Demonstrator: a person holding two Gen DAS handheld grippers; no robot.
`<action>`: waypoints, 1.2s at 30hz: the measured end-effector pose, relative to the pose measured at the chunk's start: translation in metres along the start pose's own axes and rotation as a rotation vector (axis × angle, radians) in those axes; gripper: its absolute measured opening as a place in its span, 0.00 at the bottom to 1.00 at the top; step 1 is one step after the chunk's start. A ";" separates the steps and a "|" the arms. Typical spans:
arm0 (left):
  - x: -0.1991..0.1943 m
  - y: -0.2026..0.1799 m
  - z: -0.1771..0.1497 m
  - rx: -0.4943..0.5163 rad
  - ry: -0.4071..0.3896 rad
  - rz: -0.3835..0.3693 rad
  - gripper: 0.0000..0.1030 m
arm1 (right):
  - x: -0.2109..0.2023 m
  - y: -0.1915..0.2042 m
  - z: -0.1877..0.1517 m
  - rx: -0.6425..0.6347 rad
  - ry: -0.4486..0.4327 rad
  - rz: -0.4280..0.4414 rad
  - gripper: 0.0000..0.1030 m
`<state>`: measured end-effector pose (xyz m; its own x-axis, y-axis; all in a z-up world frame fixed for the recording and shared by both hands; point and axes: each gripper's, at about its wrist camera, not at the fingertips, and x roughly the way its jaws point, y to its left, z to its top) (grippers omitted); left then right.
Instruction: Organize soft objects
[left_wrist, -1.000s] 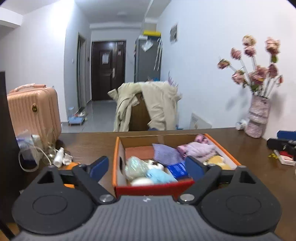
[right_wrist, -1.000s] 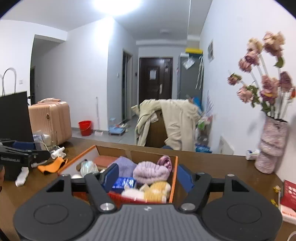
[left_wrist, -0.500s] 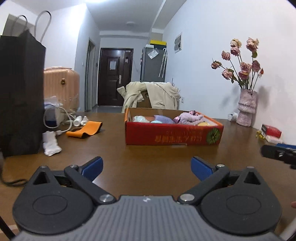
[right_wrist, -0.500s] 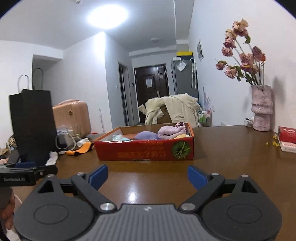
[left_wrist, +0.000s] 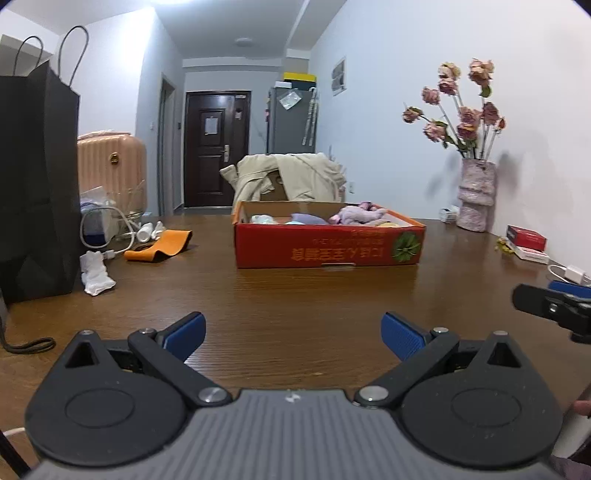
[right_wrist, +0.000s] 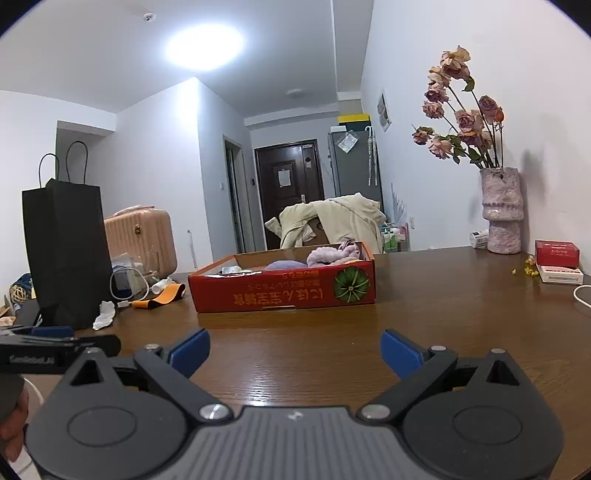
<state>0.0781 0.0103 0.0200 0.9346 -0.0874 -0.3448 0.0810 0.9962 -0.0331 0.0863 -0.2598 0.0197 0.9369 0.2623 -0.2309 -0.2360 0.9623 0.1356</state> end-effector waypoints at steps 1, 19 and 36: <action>-0.001 -0.002 0.000 0.008 -0.001 -0.007 1.00 | 0.000 0.000 0.000 0.002 -0.003 0.000 0.96; -0.010 0.000 0.003 -0.002 -0.019 0.008 1.00 | -0.001 0.004 0.001 -0.012 -0.007 0.016 0.96; -0.010 0.003 0.004 -0.009 -0.022 0.016 1.00 | -0.002 0.004 0.002 0.000 -0.012 0.009 0.96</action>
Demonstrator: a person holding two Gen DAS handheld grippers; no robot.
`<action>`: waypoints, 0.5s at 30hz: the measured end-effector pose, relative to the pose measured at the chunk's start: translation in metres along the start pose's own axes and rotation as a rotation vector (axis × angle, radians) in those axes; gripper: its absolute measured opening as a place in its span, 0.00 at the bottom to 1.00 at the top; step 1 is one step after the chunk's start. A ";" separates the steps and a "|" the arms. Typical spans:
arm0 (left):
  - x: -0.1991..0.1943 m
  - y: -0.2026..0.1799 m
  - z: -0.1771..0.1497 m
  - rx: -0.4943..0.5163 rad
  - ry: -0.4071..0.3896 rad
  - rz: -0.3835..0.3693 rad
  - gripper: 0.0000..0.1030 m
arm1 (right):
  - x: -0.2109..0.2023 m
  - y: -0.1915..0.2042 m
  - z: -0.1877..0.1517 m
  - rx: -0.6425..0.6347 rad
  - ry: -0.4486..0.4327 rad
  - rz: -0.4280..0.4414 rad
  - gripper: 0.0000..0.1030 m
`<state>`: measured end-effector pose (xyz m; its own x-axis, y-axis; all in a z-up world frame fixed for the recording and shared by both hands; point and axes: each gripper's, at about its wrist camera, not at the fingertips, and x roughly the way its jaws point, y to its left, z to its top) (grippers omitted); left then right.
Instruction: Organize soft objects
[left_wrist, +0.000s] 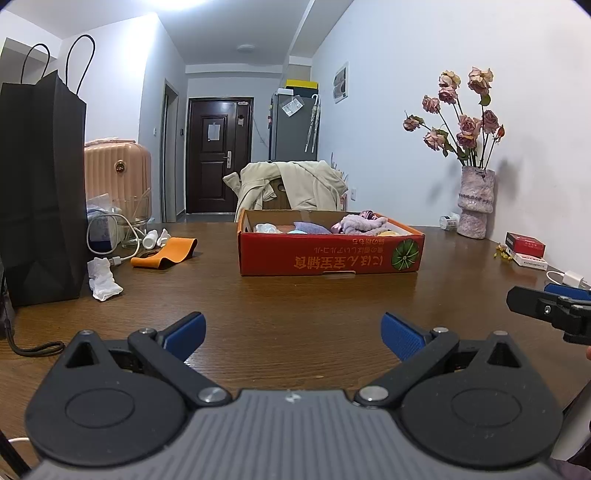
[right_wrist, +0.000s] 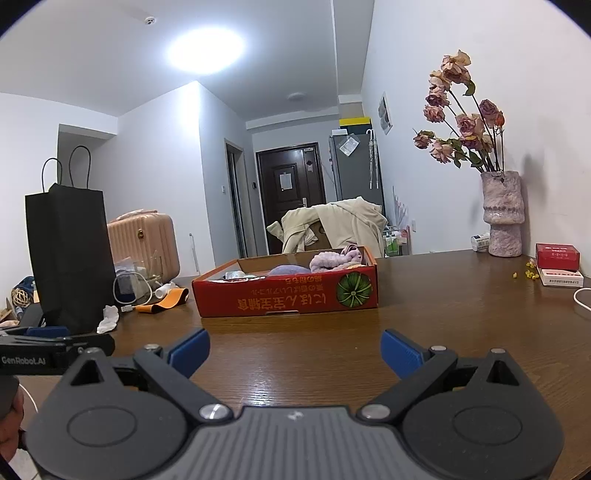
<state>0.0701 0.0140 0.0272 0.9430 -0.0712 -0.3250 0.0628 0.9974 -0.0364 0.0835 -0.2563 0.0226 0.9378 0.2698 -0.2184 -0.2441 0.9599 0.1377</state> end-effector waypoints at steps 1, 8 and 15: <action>0.000 0.000 0.000 0.000 0.002 0.002 1.00 | 0.000 0.000 0.000 -0.001 0.000 0.000 0.96; -0.002 0.000 0.001 -0.002 -0.001 0.003 1.00 | -0.001 0.000 0.001 -0.005 -0.005 0.000 0.98; -0.004 0.000 0.004 0.000 -0.012 -0.002 1.00 | -0.005 0.004 0.005 -0.021 -0.025 0.006 0.98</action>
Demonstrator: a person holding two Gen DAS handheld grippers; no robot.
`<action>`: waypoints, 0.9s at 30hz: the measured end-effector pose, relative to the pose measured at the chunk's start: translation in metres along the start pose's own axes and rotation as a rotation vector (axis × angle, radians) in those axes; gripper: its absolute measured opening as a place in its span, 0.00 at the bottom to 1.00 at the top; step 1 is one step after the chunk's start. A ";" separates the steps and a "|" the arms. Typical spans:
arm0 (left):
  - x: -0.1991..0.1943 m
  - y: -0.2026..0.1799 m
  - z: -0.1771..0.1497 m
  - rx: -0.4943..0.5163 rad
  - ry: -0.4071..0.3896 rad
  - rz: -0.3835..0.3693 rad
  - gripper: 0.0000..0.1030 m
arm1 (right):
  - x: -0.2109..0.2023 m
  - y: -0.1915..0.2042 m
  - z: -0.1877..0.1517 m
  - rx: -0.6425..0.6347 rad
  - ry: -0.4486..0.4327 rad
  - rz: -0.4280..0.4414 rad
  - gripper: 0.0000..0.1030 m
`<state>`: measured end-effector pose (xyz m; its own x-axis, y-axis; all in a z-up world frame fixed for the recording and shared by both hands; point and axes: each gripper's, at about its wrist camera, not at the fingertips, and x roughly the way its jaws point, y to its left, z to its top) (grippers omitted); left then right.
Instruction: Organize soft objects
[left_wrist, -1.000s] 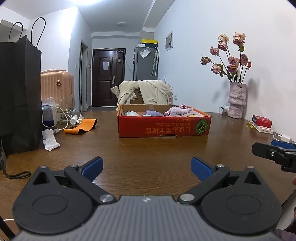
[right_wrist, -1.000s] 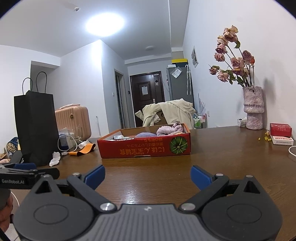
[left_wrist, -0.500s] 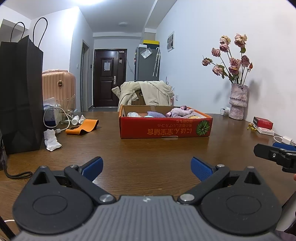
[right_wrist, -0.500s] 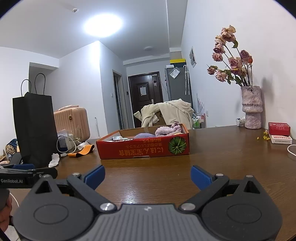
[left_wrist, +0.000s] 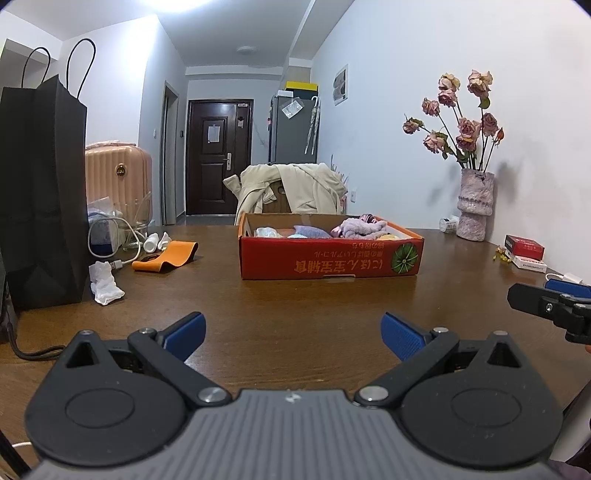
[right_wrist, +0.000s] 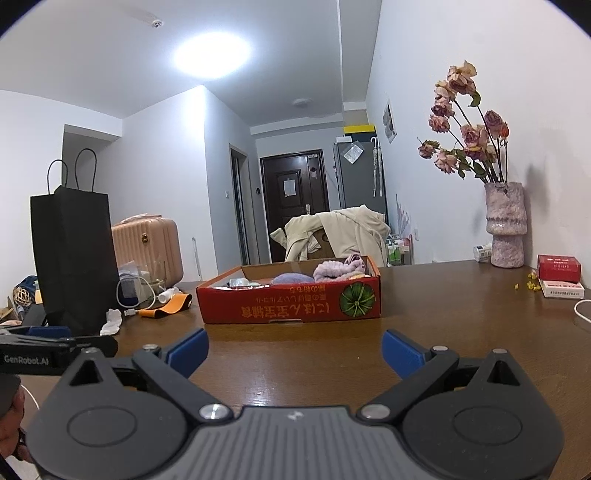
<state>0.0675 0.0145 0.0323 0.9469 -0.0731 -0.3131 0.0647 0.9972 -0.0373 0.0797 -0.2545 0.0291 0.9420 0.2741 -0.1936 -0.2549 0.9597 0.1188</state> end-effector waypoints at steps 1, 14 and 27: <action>-0.001 0.000 0.000 0.000 -0.003 -0.001 1.00 | 0.000 0.000 0.000 0.000 -0.002 -0.001 0.98; -0.002 -0.001 0.001 0.001 -0.003 -0.001 1.00 | 0.002 0.000 -0.001 0.008 0.012 -0.001 0.98; -0.007 -0.001 0.006 0.018 -0.040 0.001 1.00 | -0.002 0.002 0.004 -0.002 -0.006 -0.001 0.98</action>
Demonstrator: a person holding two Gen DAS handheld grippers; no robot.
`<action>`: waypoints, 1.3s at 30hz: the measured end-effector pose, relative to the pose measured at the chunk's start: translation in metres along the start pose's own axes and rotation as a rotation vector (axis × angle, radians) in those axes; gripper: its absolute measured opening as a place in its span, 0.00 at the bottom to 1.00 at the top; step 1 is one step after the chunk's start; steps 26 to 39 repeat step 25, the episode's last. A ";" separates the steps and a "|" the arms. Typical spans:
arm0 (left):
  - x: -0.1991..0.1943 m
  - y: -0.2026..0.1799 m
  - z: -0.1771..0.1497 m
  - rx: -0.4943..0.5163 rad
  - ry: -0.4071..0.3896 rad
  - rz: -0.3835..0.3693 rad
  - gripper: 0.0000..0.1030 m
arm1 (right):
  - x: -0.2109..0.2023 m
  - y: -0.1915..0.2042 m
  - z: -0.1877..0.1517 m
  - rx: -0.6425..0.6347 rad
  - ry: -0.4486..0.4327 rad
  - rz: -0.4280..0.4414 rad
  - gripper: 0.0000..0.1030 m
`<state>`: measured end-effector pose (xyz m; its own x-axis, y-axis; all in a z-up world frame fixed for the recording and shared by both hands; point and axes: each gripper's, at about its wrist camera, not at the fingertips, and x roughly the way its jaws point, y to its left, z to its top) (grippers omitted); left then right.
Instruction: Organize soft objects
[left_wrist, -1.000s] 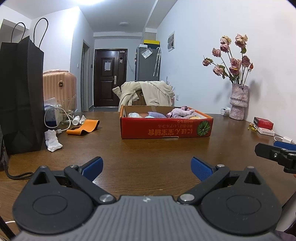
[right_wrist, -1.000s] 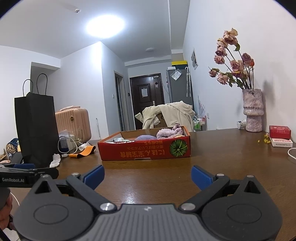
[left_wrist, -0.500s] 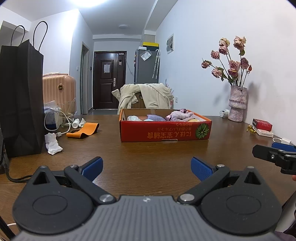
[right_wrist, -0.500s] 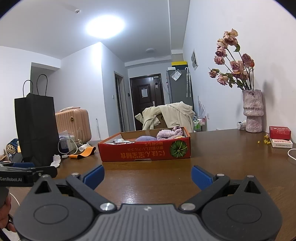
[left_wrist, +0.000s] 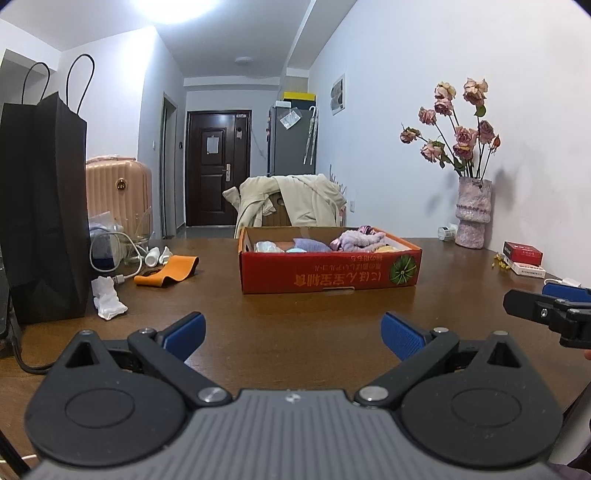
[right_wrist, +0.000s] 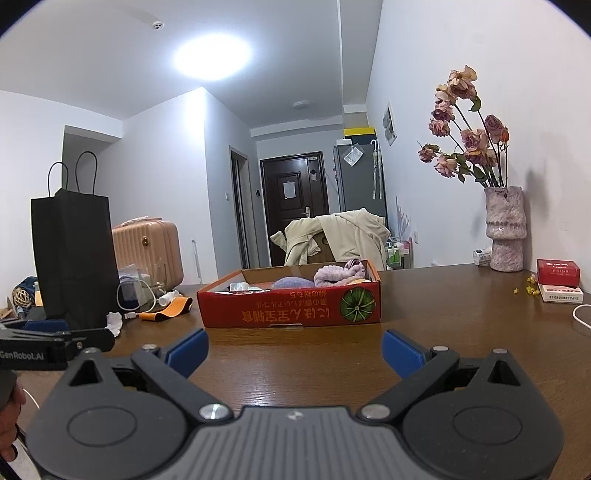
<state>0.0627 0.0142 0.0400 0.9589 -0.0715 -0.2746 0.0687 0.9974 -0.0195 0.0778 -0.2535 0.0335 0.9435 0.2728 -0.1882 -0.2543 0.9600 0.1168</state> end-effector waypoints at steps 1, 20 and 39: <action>0.000 -0.001 0.001 0.006 -0.005 0.002 1.00 | 0.000 0.000 0.000 0.000 -0.001 0.000 0.98; -0.009 -0.004 0.007 0.037 -0.046 0.015 1.00 | -0.003 0.003 0.004 -0.010 -0.011 -0.003 0.98; -0.010 -0.003 0.006 0.028 -0.047 0.020 1.00 | -0.003 0.003 0.003 -0.008 -0.010 -0.001 0.98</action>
